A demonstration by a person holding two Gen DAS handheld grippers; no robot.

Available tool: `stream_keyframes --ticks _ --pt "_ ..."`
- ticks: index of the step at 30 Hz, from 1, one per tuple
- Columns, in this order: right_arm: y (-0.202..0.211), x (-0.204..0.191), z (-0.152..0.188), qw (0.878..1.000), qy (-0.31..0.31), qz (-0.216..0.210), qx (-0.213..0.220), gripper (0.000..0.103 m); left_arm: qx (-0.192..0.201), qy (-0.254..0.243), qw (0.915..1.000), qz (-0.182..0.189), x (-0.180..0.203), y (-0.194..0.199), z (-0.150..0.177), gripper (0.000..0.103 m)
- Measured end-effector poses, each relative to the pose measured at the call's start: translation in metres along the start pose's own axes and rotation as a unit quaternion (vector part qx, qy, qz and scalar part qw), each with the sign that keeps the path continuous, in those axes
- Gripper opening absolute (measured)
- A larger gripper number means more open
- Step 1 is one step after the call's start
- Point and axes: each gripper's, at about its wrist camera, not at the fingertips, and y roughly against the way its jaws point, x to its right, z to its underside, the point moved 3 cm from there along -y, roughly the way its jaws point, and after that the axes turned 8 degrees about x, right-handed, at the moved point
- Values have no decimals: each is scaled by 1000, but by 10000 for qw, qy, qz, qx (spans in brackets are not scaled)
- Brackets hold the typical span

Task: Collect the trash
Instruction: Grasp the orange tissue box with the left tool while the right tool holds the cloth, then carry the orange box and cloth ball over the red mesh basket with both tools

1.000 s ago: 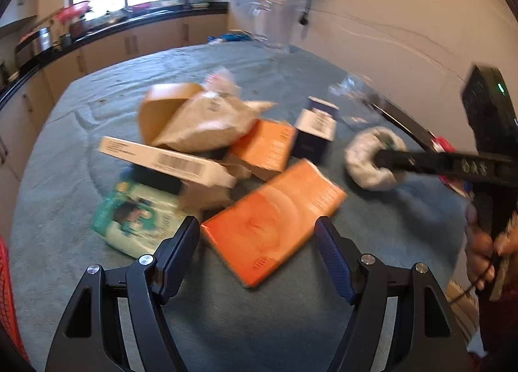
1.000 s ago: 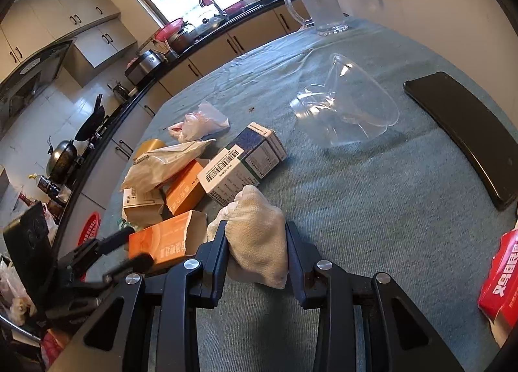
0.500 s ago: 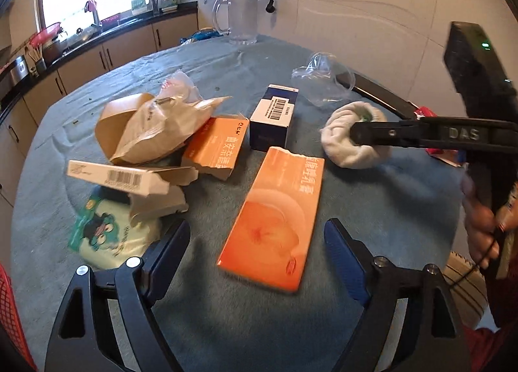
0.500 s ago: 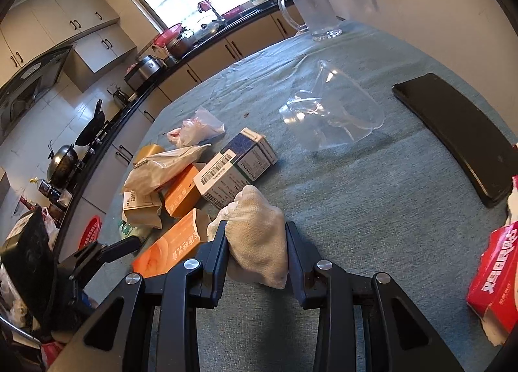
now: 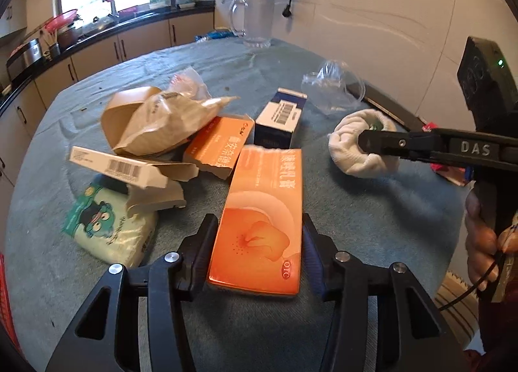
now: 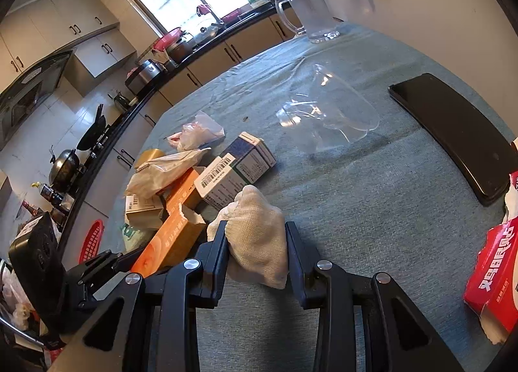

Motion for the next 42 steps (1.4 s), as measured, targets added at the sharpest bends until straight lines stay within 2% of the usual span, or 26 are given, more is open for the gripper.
stream_keyframes --ticks 4,15,19,26,31,37,42 --pt "5 -8 -2 9999 99 -35 94 36 249 132 9996 48 -1 17 -5 46" --pt "16 -30 -3 9992 267 -237 184 36 630 246 9977 39 -6 56 -12 46" --pt "17 -45 -3 9984 373 -369 187 36 813 309 9962 -90 -17 75 -12 46" --pt "9 -89 4 9950 711 -703 68 36 1054 571 9915 -513 -56 109 -4 46" --pt "-4 -135 13 9893 1033 -1028 -89 36 1188 779 9855 -930 -95 134 7 46" --pt "-24 -204 34 9762 1491 -1535 -361 36 1342 1050 9754 -1398 -140 170 24 46" --pt "-50 -253 54 9651 1744 -1841 -655 36 1274 1229 9660 -1883 -179 193 49 46"
